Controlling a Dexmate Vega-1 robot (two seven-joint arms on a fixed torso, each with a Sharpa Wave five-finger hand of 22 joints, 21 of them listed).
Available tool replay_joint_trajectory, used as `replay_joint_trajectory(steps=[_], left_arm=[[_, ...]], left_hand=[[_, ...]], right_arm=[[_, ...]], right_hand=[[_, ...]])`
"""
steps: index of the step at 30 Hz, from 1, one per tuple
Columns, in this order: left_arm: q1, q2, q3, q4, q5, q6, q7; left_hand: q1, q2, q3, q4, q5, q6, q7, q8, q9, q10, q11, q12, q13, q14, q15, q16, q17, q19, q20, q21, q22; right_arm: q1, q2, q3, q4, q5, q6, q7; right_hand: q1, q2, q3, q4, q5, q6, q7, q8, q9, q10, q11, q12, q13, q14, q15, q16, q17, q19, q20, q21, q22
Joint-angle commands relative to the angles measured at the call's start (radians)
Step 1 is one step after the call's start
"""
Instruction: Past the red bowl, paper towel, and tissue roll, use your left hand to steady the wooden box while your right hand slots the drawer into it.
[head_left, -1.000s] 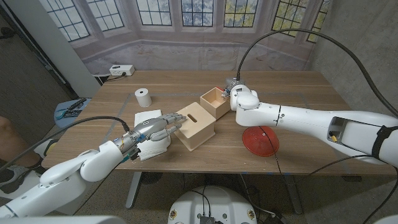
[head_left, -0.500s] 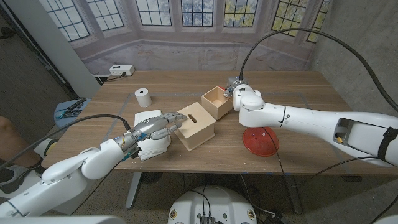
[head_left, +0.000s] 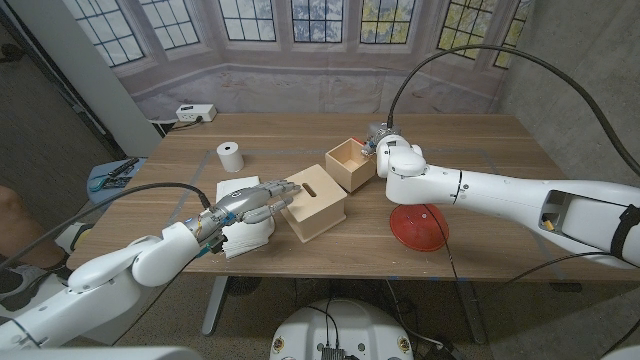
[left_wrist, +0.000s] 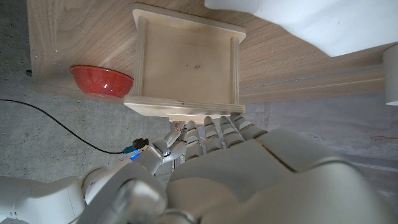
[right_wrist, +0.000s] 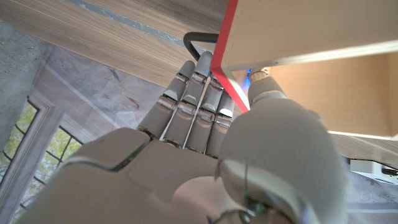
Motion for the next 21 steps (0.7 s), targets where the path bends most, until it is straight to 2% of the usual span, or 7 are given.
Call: replay_joint_trajectory(steps=[1, 10, 21], left_arm=[[0.021, 0.002, -0.037, -0.033, 0.000, 0.015, 0.005], [0.044, -0.010, -0.077, -0.055, 0.007, 0.019, 0.003], [0.018, -0.023, -0.071, -0.050, 0.018, -0.005, -0.002]], left_hand=[[-0.004, -0.004, 0.009, 0.001, 0.001, 0.006, -0.002, -0.002, 0.003, 0.005, 0.002, -0.004, 0.005, 0.009, 0.000, -0.002, 0.000, 0.015, 0.005, 0.005, 0.001], [-0.004, -0.006, 0.012, 0.001, 0.000, 0.007, -0.002, -0.002, 0.003, 0.004, 0.002, -0.005, 0.005, 0.009, -0.001, -0.003, 0.000, 0.016, 0.006, 0.005, 0.001], [-0.003, -0.007, 0.014, -0.001, 0.000, 0.008, -0.004, -0.002, 0.003, 0.004, 0.001, -0.005, 0.005, 0.008, -0.002, -0.003, 0.000, 0.018, 0.005, 0.005, 0.001]], right_arm=[[-0.002, 0.000, 0.009, -0.008, 0.004, -0.022, 0.003], [-0.019, -0.014, 0.015, -0.048, -0.002, -0.068, -0.005], [-0.041, -0.037, 0.020, -0.095, -0.012, -0.101, -0.020]], right_hand=[[0.032, 0.019, -0.003, 0.004, 0.008, 0.075, -0.061, 0.002, 0.005, 0.021, -0.015, 0.006, 0.004, 0.009, -0.107, 0.003, 0.004, 0.008, -0.029, 0.002, 0.005], [0.036, 0.019, -0.005, 0.005, 0.007, 0.077, -0.059, 0.000, 0.005, 0.023, -0.013, 0.006, 0.004, 0.010, -0.108, 0.001, 0.003, 0.009, -0.028, 0.002, 0.005], [0.039, 0.019, -0.007, 0.005, 0.007, 0.079, -0.059, -0.002, 0.005, 0.023, -0.013, 0.005, 0.004, 0.012, -0.108, 0.001, 0.004, 0.011, -0.026, 0.002, 0.005]])
